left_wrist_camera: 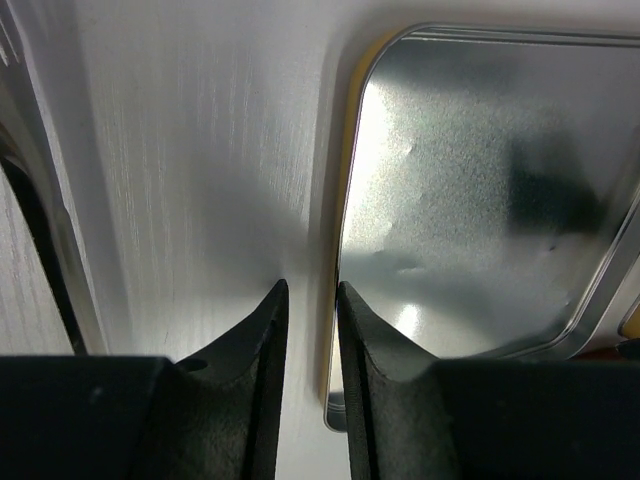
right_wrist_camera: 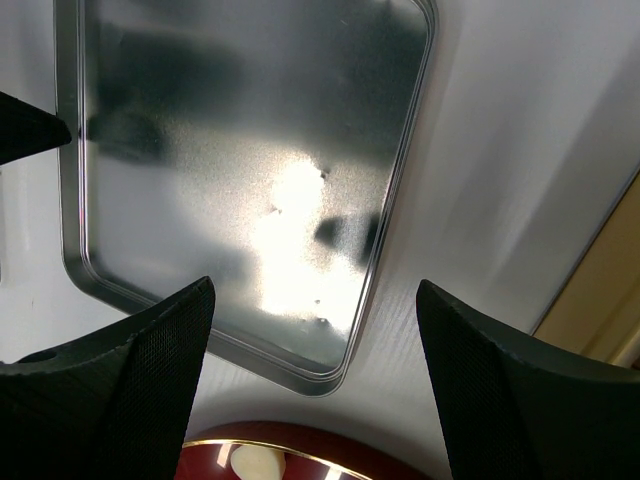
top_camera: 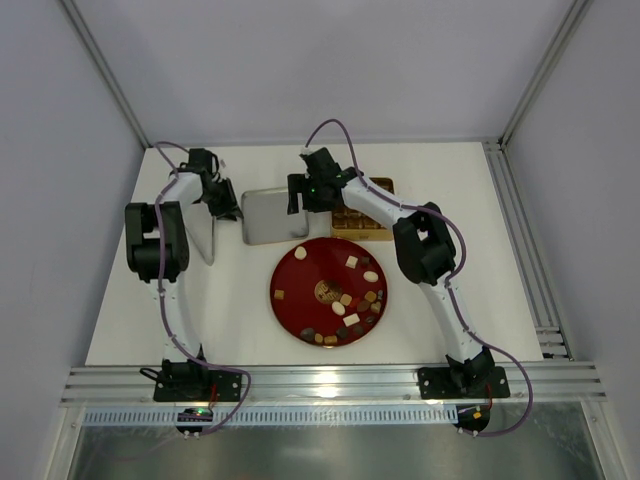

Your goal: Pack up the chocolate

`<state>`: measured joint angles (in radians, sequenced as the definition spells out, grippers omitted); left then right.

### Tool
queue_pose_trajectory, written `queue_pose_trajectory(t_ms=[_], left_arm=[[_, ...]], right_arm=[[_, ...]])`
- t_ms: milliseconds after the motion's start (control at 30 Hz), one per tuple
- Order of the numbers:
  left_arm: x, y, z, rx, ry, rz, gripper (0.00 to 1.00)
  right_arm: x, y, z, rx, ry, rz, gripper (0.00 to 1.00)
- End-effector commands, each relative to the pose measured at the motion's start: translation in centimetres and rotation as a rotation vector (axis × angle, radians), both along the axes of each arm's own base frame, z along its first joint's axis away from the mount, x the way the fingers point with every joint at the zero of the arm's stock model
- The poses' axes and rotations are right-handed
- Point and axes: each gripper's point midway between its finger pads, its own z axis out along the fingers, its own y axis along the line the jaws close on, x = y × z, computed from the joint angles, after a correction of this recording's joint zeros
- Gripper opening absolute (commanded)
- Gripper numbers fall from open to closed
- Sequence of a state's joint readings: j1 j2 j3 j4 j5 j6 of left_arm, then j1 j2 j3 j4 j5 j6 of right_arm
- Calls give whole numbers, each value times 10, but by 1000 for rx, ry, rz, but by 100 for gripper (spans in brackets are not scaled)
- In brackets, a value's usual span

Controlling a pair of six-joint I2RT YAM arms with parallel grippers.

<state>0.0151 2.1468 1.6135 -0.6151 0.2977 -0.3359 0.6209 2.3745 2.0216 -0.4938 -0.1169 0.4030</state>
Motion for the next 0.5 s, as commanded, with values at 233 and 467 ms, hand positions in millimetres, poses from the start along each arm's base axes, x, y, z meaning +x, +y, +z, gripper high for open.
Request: queue_pose_trajectory(t_ms=[233,467], left_arm=[[9,-11,0,34,-16,-32,22],[9,-14,-5,48,-7,-35,16]], right_arm=[[8,12,10,39,-26,-1,82],[9,13,6,39,-20,1,82]])
